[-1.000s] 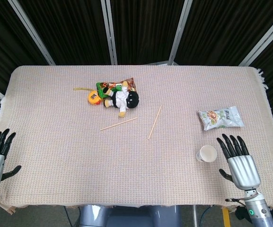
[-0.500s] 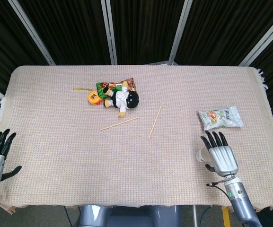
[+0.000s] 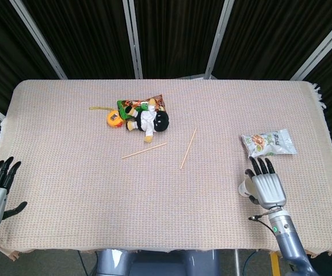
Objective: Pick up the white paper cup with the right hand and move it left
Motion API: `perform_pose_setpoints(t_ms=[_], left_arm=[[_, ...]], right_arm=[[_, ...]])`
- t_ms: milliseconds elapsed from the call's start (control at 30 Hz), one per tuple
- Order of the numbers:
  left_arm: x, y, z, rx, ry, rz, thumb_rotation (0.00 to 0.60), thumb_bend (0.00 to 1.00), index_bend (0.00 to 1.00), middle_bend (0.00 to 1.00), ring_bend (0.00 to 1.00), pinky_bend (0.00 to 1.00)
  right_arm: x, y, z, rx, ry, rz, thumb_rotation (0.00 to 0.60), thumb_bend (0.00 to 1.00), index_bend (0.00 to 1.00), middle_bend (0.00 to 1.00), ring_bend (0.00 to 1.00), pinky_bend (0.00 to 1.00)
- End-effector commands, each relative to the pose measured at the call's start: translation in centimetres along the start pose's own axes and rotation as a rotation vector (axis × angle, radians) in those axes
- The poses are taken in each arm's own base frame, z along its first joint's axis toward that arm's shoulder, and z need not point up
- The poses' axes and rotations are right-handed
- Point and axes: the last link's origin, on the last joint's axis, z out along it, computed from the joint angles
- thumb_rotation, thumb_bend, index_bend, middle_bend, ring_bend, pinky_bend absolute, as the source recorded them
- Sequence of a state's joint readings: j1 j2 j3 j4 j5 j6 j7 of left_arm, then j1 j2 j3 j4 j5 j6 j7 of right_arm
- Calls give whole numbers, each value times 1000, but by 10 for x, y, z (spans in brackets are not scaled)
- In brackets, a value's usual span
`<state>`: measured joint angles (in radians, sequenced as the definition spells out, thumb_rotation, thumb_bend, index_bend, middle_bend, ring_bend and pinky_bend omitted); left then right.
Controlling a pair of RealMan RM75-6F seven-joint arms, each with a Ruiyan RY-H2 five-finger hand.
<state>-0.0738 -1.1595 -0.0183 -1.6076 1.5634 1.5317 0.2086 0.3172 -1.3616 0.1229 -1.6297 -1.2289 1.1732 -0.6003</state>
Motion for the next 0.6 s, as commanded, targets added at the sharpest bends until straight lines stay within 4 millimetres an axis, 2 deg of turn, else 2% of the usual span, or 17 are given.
perform_pose_setpoints(t_ms=[33,167,300,600], left_arm=[[0,0,0,0,-2,1,600,29,0,0,0,0],[0,-1,1,3,-2,-1,600,27,0,0,0,0],[0,0,1,3,-2,-3,600,29,0,0,0,0],[1,-1,0,5,4,-4,600,29,0,0,0,0]], right_arm=[[-2,1,2,-5,-5,-2,600,128,365,7,0,0],[-4,2,3,-9,-11,-3,600,143,431,46,0,0],[0,-2,3,9,17,7,600,145,444,57,0,0],[20,-36,0,133,82,192,600,143,444,57,0,0]])
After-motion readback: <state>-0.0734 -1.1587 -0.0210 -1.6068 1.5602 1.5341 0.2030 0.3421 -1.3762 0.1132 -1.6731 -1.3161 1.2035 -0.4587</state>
